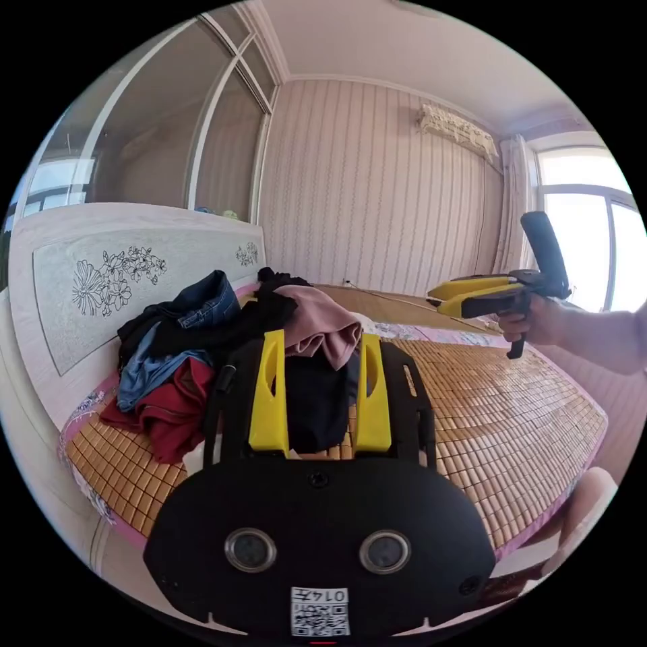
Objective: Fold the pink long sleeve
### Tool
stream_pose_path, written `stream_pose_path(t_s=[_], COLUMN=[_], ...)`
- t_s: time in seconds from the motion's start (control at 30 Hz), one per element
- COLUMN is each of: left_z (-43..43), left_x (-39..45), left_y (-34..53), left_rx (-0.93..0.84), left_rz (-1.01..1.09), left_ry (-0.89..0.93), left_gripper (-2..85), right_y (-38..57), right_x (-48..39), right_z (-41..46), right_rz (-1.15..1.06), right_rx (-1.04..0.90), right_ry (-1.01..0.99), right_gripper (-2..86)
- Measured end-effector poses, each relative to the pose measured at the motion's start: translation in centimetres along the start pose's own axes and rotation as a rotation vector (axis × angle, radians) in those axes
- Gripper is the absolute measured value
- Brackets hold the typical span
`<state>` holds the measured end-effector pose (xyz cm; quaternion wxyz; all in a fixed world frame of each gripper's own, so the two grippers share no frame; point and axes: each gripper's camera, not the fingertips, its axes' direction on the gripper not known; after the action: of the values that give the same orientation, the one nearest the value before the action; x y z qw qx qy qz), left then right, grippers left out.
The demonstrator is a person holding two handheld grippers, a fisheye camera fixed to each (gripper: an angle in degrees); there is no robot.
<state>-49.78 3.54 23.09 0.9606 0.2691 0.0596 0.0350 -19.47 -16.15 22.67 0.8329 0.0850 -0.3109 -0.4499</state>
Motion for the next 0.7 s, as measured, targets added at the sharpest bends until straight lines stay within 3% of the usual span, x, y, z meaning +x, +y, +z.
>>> stream_pose_path(t_s=[0.1, 0.2, 0.33, 0.4, 0.6, 0.7], left_z=[6.2, 13.0, 21.3, 23.3, 21.5, 17.4], left_x=[-0.3, 1.0, 0.2, -0.1, -1.3, -1.6], left_y=[-1.4, -3.1, -5.1, -5.6, -9.5, -14.7], left_rx=[-0.053, -0.146, -0.318, -0.387, -0.366, -0.215], left_rz=[0.152, 0.298, 0.258, 0.26, 0.107, 0.001], left_ry=[-0.028, -0.111, -0.151, -0.152, -0.14, -0.122], left_gripper=[9.9, 12.0, 12.6, 9.0, 1.3, -0.2], right_y=[-2.1, -3.3, -2.6, -2.3, -2.8, -3.4], right_x=[5.3, 10.6, 16.3, 17.6, 19.2, 21.2], right_z=[5.9, 10.7, 16.8, 17.8, 12.1, 5.6], right_rz=[0.098, 0.231, 0.39, 0.447, 0.311, 0.315], right_rx=[-0.059, -0.108, -0.259, -0.279, -0.099, 0.065], right_ry=[0.018, 0.072, 0.052, 0.018, -0.225, -0.344], right_gripper=[13.1, 13.2, 9.6, 7.2, 3.1, 1.6])
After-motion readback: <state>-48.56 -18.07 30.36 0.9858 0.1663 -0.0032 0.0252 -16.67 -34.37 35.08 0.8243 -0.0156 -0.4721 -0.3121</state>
